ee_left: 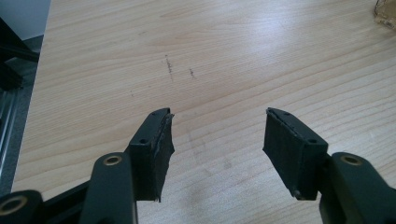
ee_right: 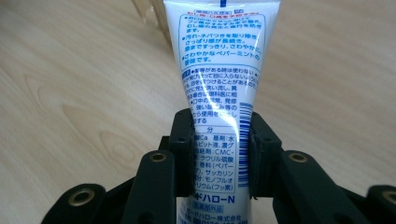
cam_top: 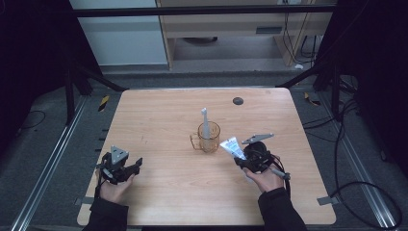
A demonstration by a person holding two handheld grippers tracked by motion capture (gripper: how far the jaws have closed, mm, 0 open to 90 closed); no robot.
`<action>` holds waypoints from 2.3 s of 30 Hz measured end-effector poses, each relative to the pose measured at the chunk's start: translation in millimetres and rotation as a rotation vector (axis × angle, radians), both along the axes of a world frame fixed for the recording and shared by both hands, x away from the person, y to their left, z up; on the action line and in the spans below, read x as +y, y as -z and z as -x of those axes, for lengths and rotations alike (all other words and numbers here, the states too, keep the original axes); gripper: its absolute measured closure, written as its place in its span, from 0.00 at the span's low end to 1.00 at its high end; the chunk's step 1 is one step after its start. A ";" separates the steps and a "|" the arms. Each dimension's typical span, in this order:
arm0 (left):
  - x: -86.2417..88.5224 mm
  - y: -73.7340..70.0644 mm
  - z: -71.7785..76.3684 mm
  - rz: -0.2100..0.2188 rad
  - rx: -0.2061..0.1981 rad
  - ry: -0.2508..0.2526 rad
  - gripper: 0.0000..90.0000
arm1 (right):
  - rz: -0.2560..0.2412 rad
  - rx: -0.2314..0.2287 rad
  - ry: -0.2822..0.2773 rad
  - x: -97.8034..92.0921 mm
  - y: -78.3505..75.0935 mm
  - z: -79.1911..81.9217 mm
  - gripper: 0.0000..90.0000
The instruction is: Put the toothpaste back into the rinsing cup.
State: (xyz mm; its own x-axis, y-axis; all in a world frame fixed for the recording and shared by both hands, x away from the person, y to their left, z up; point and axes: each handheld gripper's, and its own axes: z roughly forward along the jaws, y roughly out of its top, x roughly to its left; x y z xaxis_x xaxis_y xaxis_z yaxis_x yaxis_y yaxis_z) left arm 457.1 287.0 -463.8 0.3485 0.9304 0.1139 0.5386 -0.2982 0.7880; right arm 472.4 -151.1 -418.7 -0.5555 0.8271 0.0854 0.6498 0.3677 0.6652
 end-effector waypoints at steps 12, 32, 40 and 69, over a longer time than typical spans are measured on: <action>0.3 0.1 -0.2 0.006 -0.002 -0.002 0.46 | -0.103 -0.163 0.101 -7.0 -24.6 -11.6 0.76; 0.7 0.6 -0.8 0.005 0.000 -0.008 0.46 | -0.245 -0.377 0.216 -1.0 -44.8 -34.3 0.76; 1.3 0.7 -0.9 0.014 -0.004 -0.018 0.46 | -0.274 -0.412 0.226 4.2 -45.5 -49.8 0.76; 3.6 0.9 -1.6 0.023 -0.009 -0.026 0.46 | -0.373 -0.512 0.253 38.6 -34.5 -86.1 0.76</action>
